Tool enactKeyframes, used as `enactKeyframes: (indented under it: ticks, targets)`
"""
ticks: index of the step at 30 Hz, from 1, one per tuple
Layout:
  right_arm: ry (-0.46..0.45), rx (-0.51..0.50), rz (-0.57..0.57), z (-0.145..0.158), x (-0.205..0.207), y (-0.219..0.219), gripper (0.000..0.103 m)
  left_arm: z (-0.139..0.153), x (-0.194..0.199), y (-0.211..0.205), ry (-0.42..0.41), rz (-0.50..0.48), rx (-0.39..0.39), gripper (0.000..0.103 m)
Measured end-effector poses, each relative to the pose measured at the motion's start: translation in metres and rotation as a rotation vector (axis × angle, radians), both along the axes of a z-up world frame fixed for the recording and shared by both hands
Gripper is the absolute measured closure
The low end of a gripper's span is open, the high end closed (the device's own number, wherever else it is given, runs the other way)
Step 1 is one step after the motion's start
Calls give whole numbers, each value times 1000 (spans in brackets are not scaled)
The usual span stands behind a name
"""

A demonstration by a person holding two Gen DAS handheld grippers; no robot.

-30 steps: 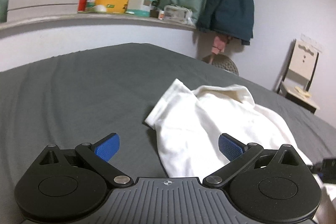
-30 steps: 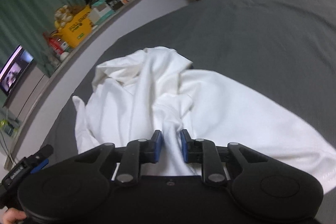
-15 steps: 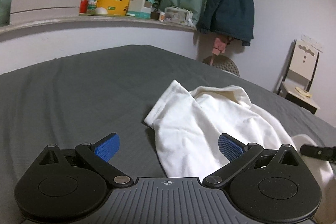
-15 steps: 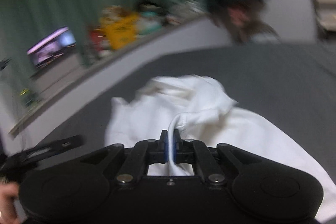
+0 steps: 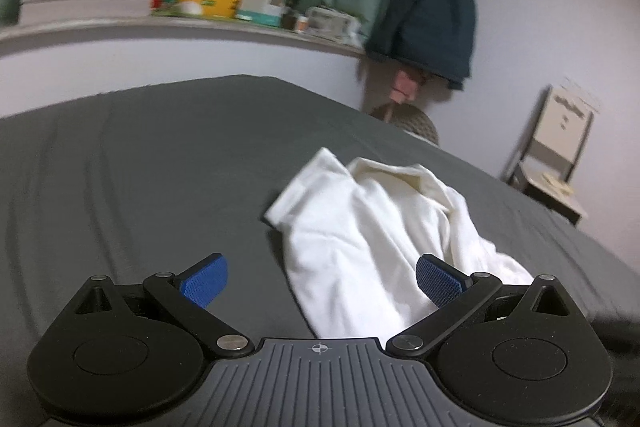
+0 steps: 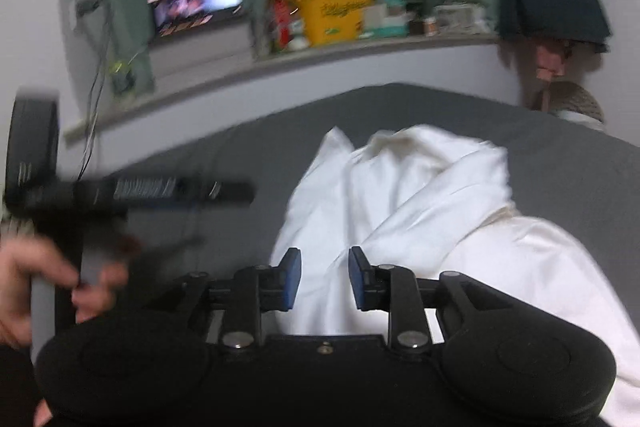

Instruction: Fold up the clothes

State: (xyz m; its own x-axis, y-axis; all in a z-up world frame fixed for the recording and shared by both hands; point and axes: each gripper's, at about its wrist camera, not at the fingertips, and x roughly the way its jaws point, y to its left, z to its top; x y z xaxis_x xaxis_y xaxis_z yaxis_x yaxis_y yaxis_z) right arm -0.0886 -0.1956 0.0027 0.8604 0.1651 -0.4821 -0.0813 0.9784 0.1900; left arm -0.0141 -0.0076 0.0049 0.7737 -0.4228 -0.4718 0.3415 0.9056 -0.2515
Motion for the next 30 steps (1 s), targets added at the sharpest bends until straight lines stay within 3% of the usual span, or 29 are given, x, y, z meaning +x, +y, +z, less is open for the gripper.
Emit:
enactKeyframes:
  ticks: [3,7,10,13,18,23,25,27,30]
  targets:
    - [21,62,-83,7,-9,-26,75,3,-7,-10,-37,-99,-22,0]
    - [115,233,-229,3,-12,-68,75,9,-29,-39,-134,-244,73,0]
    - [151,441,-214,-12,-11,-95,75,11,-47,-63,-204,-315,184,0]
    - [162,566,-179,-25,1,-102,75,10,-58,-79,-230,-349,245,0]
    - [164,538,-154,-34,29,-97,75,12,-59,-85,-205,-346,228,0]
    - [125,501,-92,-34,27,-91,75,9,-55,-86,-170,-325,202,0]
    - [124,506,-71,-35,31,-90,82,7,-53,-87,-163,-320,200,0]
    - [135,495,-62,-32,35,-89,96,5,-53,-89,-165,-318,205,0]
    - [122,486,-55,-20,39,-88,97,4,-56,-92,-183,-319,223,0]
